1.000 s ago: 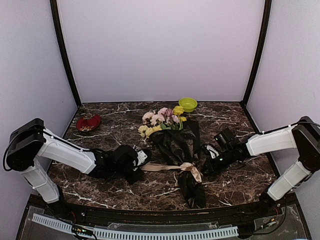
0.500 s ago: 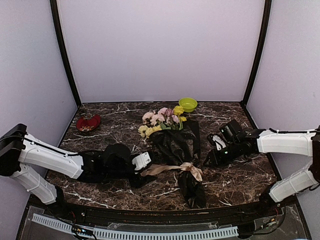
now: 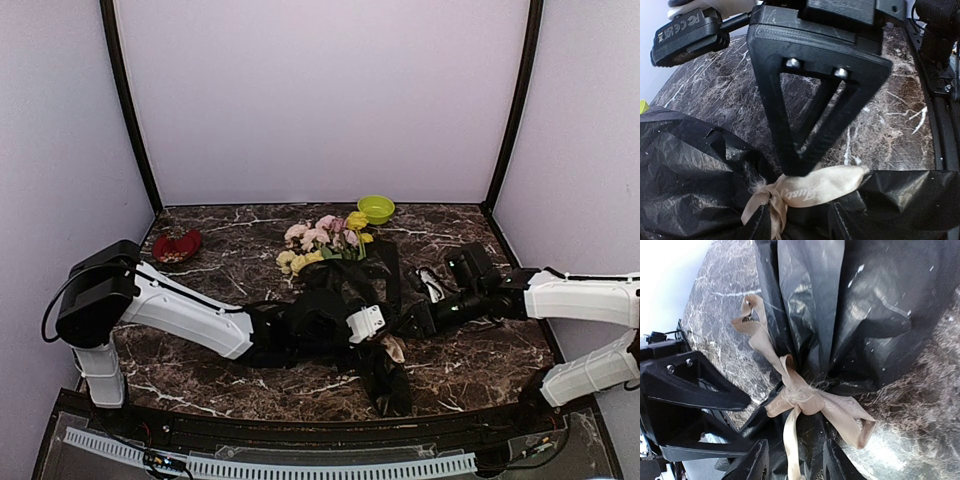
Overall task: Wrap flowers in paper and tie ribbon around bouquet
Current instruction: Adjust the left side of the ribbon on the folded bouquet.
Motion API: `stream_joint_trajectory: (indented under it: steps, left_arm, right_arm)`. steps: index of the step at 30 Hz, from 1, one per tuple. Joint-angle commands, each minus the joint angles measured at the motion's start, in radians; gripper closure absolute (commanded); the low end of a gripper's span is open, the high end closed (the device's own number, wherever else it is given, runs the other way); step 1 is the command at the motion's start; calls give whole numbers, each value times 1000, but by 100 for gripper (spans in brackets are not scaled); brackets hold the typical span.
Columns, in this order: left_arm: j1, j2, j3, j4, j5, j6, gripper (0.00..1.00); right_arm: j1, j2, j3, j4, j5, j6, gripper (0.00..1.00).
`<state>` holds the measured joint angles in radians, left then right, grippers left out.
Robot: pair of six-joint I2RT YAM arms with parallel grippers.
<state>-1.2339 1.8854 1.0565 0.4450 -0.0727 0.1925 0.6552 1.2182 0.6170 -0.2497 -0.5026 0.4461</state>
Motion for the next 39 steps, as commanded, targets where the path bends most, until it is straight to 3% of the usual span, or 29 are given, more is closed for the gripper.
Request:
stream_joint_trajectory:
  steps: [1, 10, 15, 19, 25, 31, 39]
  left_arm:
    - [-1, 32, 82, -47, -58, 25, 62]
    - [-1, 50, 75, -59, -75, 20, 81]
    - [-1, 54, 72, -56, -51, 21, 83]
    - [-1, 62, 71, -41, -44, 13, 100]
    - [-1, 14, 13, 7, -65, -14, 100]
    - [-22, -135, -195, 140, 22, -55, 100]
    - [-38, -246, -361, 156, 15, -149, 100]
  right_arm:
    - [27, 27, -16, 42, -14, 0, 62]
    - [55, 82, -27, 85, -47, 10, 70]
    - [67, 100, -23, 90, -55, 7, 83]
    - [66, 99, -19, 83, -55, 7, 95]
    - [67, 99, -24, 75, -53, 4, 97]
    - [67, 113, -28, 80, -53, -2, 97]
    - [68, 132, -28, 92, -66, -6, 97]
